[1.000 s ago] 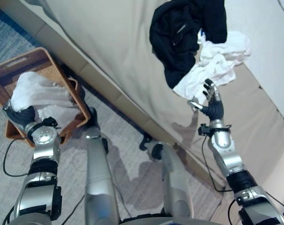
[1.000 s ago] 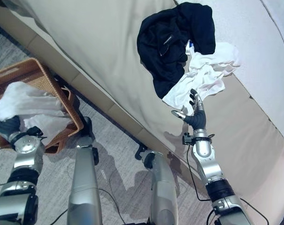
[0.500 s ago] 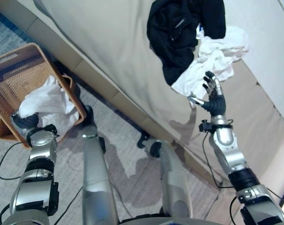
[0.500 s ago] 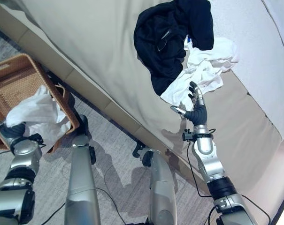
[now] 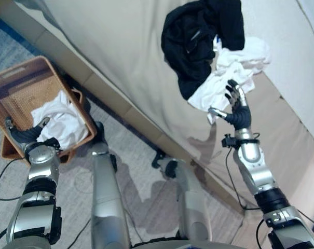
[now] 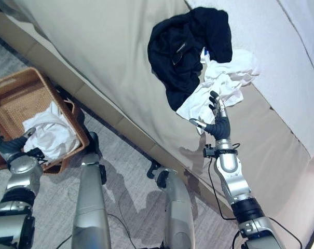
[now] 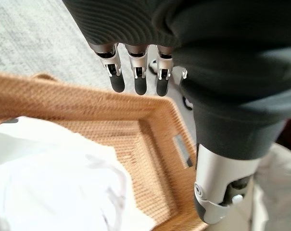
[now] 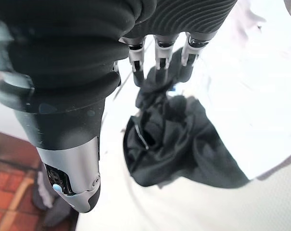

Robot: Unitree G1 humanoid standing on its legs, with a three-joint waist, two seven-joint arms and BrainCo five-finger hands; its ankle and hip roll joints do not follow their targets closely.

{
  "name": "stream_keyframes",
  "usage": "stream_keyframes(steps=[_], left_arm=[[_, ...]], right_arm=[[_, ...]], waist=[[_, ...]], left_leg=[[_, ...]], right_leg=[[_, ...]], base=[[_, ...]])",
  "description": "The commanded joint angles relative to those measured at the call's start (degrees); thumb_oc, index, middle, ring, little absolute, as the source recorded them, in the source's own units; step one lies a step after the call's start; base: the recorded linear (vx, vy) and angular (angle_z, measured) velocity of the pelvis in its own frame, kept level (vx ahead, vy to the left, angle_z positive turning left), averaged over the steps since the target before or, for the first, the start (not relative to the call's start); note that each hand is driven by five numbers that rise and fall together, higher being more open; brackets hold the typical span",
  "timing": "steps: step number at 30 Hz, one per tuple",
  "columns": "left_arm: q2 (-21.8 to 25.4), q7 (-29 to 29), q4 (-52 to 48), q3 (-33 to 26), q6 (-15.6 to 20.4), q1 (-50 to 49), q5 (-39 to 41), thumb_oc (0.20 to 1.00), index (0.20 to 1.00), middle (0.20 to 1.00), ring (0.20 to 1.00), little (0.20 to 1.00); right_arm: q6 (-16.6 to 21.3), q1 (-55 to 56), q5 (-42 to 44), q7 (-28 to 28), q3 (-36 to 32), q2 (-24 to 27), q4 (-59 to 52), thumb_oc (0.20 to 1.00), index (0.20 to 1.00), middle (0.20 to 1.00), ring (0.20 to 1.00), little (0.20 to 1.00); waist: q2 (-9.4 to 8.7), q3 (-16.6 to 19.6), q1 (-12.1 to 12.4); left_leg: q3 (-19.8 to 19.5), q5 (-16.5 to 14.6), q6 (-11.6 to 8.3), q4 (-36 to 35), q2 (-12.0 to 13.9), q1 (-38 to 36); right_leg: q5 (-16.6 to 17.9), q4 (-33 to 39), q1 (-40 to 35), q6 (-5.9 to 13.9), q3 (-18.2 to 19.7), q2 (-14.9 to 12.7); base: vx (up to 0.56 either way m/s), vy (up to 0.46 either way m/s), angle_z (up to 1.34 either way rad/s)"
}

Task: Pick up clothes into the bucket

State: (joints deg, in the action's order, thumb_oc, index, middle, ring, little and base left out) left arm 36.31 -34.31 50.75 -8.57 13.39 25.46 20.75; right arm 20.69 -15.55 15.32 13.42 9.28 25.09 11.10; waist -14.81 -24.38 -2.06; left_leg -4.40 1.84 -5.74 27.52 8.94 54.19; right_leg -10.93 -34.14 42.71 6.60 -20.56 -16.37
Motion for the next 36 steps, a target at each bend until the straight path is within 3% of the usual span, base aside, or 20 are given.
stream_keyframes(steps=[1, 5, 9, 13, 16, 20, 23, 31, 34, 36], left_arm=[[-0.24, -0.39, -1.82, -2.92, 4.54, -3.69, -2.43, 1.0, 1.0, 1.0, 1.0, 1.0], [-1.14, -1.68, -6.61, -5.09, 6.35, -6.45, -3.33, 1.0, 1.0, 1.0, 1.0, 1.0], [-4.01, -1.31, -18.12, -5.18, 9.58, -11.89, -6.5, 1.0, 1.0, 1.0, 1.0, 1.0], [-8.0, 5.98, -28.09, -3.52, 14.63, -16.04, -1.98, 1.0, 1.0, 1.0, 1.0, 1.0], [-9.34, 11.11, -32.33, -1.78, 15.33, -19.07, -0.37, 1.0, 1.0, 1.0, 1.0, 1.0], [-10.99, 19.74, -37.2, 1.82, 15.54, -21.48, 5.25, 1.0, 1.0, 1.0, 1.0, 1.0], [-13.51, 25.72, -39.02, 5.94, 14.09, -22.73, 8.83, 1.0, 1.0, 1.0, 1.0, 1.0], [-15.36, 33.12, -39.02, 12.64, 10.85, -25.75, 9.97, 1.0, 1.0, 1.0, 1.0, 1.0], [-16.08, 34.05, -37.33, 13.97, 9.93, -26.06, 9.67, 1.0, 1.0, 1.0, 1.0, 1.0], [-16.52, 34.51, -37.43, 13.7, 9.46, -26.84, 10.66, 1.0, 1.0, 1.0, 1.0, 1.0]], right_arm=[[2.38, 1.8, 0.7, 0.14, -4.28, 1.19, -0.08, 1.0, 1.0, 1.0, 1.0, 1.0], [1.98, 3.67, -0.42, 0.21, -5.72, 0.97, 1.35, 1.0, 1.0, 1.0, 1.0, 1.0], [1.25, 5.86, -1.16, 0.46, -8.2, 0.55, 3.14, 1.0, 1.0, 1.0, 1.0, 1.0], [0.82, 8.55, -0.55, -0.64, -10.81, -0.02, 5.11, 1.0, 1.0, 1.0, 1.0, 1.0], [0.4, 10.31, -1.14, -1.77, -11.59, -0.53, 6.18, 1.0, 1.0, 1.0, 1.0, 1.0], [-0.43, 9.86, -2.07, -1.95, -11.26, -2.27, 8.96, 1.0, 1.0, 1.0, 1.0, 1.0], [-1.08, 11.3, -2.7, -3.25, -10.99, -3.79, 9.45, 1.0, 1.0, 1.0, 1.0, 1.0], [-2.41, 13.19, -6.85, -4.37, -8.83, -4.74, 7.58, 1.0, 1.0, 1.0, 1.0, 1.0], [-2.98, 11.93, -7.42, -5.6, -6.12, -4.4, 5.78, 1.0, 1.0, 1.0, 1.0, 1.0], [-3.52, 10.73, -7.44, -6.19, -4.09, -4.01, 4.45, 1.0, 1.0, 1.0, 1.0, 1.0]], waist=[[2.43, 3.63, -0.1], [3.05, 4.0, 0.8], [4.27, 4.75, 2.03], [5.46, 5.21, 2.61], [6.02, 5.41, 2.67], [6.65, 5.35, 4.08], [7.42, 7.57, 1.99], [8.72, 12.45, -1.32], [9.32, 14.04, -2.25], [9.79, 14.05, -1.96]], left_leg=[[-1.44, -5.27, 2.32, 3.6, 1.39, -1.74], [-0.41, -4.13, 2.14, -0.73, 0.69, -6.96], [0.54, -3.69, 2.3, -4.54, -0.37, -13.08], [2.3, -1.91, 3.16, -7.72, -1.86, -19.44], [3.96, -2.63, 3.56, -9.01, -1.75, -25.07], [8.79, -4.06, 3.39, -10.59, 0.45, -33.85], [10.54, -2.91, 2.8, -14.94, 0.55, -39.46], [14.11, -2.45, 1.95, -18.06, 2.09, -46.77], [15.44, -3.4, 1.1, -15.84, 4.52, -49.08], [14.53, -0.62, 0.1, -8.08, 6.9, -48.77]], right_leg=[[10.75, 5.01, -0.46, 4.48, 0.62, -1.05], [12.34, 8.96, -5.49, 5.19, 0.4, -1.4], [13.82, 12.79, -11.25, 5.98, 0.61, -2.08], [17.44, 17.27, -17.67, 5.94, 0.6, -3.54], [18.83, 17.99, -21.22, 6.43, 1.11, -4.06], [19.42, 18.79, -26.7, 6.72, -4.95, -5.54], [19.28, 23.41, -30.87, 6.69, -2.38, -3.92], [17.05, 25.23, -34.12, 5.81, 1.23, -1.21], [14.61, 25.4, -35.92, 4.65, 3.87, 1.32], [13.16, 25.88, -37.85, 2.68, 5.69, 4.11]], base=[[0.0, 0.0, 0.0], [0.05, 0.022, 0.02], [0.07, 0.041, 0.08], [0.04, 0.09, 0.0], [0.12, 0.093, -0.04], [0.06, 0.063, -0.54], [0.1, -0.03, -0.72], [0.09, -0.077, -0.29], [0.13, -0.179, -0.47], [0.1, -0.18, -0.6]])
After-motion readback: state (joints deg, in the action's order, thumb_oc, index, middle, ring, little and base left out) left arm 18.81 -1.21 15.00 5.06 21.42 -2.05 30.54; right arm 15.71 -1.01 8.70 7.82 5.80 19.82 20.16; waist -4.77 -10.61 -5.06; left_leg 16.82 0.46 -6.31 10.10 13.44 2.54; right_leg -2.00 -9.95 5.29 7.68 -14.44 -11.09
